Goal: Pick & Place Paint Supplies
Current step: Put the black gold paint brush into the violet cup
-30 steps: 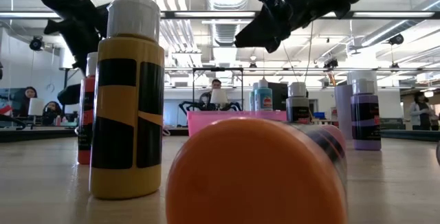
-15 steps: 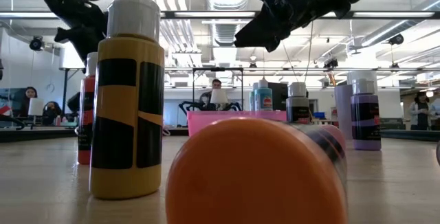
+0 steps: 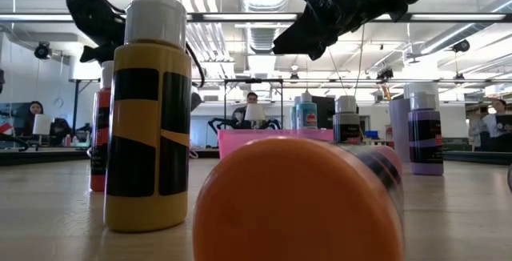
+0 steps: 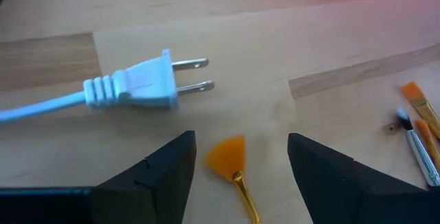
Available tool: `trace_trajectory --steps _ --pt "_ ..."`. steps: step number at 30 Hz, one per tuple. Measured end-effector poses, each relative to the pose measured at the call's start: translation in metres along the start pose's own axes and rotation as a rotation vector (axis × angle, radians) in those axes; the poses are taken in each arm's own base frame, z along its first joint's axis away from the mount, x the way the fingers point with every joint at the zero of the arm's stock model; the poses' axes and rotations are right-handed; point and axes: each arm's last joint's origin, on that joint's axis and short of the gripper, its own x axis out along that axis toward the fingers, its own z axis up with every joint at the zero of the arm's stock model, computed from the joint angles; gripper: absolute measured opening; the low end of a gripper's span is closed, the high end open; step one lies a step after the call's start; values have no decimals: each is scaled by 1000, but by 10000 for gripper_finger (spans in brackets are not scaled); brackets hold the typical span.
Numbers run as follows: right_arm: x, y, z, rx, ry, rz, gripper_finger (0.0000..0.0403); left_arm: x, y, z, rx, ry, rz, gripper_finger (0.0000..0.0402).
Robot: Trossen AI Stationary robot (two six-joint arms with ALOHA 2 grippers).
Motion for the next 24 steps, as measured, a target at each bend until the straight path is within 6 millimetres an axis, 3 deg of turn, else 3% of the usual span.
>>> trace_trajectory --steps 9,24 --pt "0 0 0 0 4 0 106 7 -2 -2 30 36 45 211" --pt "0 0 -1 2 15 1 68 6 2 -7 71 101 68 210"
